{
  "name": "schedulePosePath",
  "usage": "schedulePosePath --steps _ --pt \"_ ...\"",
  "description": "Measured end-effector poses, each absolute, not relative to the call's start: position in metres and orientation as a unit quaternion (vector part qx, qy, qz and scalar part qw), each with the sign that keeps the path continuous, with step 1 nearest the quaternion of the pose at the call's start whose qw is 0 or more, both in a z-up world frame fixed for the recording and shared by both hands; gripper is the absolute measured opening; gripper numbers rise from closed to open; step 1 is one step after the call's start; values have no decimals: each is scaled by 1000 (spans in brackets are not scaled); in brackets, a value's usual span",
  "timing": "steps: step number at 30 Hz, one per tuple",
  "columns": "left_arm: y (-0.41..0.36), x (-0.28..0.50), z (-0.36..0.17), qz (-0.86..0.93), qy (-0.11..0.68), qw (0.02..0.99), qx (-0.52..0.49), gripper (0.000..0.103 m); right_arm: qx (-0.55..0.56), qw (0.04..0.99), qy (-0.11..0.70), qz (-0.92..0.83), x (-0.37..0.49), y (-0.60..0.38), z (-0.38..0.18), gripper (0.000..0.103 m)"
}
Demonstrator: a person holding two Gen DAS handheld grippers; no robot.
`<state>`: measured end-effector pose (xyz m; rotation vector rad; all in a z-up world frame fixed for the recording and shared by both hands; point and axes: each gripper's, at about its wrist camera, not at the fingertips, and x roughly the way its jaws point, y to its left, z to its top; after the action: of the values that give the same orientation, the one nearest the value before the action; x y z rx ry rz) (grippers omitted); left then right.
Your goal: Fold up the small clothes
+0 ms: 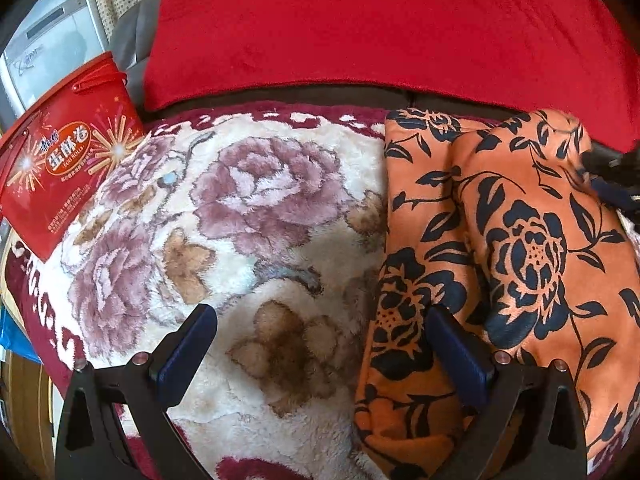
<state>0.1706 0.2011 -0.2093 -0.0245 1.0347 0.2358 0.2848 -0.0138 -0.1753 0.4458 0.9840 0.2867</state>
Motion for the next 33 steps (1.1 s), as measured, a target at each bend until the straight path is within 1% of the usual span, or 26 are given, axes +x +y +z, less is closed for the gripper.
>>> schedulePosePath --steps 3,7,8,10,11,13,16,18,19,21,23,25,27,28,29,30,31,33 --pt "201 173 -210 112 495 862 -5 103 215 840 484 115 296 -11 -196 43" --pt "203 172 -201 107 481 870 -2 103 257 839 461 135 282 -28 -182 43" --pt "203 169 -195 102 473 875 -7 103 264 838 458 138 278 -32 -178 50" --pt "205 162 -186 95 459 883 -18 103 275 838 449 145 264 -43 -168 59" --pt "206 158 -180 90 448 889 -26 103 278 841 440 150 253 -49 -161 60" --pt "204 153 -175 85 438 894 -30 103 267 851 424 160 230 -56 -151 60" --pt "193 156 -187 101 455 885 5 103 213 860 431 169 194 -53 -146 60" --pt "187 161 -203 110 478 871 26 103 173 857 457 163 180 -48 -157 60" --pt "187 162 -209 112 487 866 24 103 154 852 475 159 178 -41 -170 60" --pt "192 164 -212 110 494 863 4 103 132 852 481 157 175 -35 -182 58" --pt "196 164 -208 103 495 863 -8 103 139 852 481 156 175 -34 -184 58" --pt "200 162 -201 105 483 869 -16 103 161 844 487 156 178 -42 -177 58" --pt "203 162 -194 101 472 875 -25 103 173 849 475 154 192 -43 -164 58" --pt "204 162 -191 103 467 878 -30 103 180 852 468 154 197 -45 -160 62" --pt "206 163 -189 107 462 880 -33 103 196 853 458 157 206 -50 -153 73" --pt "208 164 -188 112 459 881 -36 103 211 853 451 159 215 -54 -149 77" --pt "208 166 -189 112 460 880 -37 103 225 853 444 158 224 -58 -146 79" --pt "207 171 -193 107 471 875 -39 103 248 847 446 151 253 -62 -147 79"
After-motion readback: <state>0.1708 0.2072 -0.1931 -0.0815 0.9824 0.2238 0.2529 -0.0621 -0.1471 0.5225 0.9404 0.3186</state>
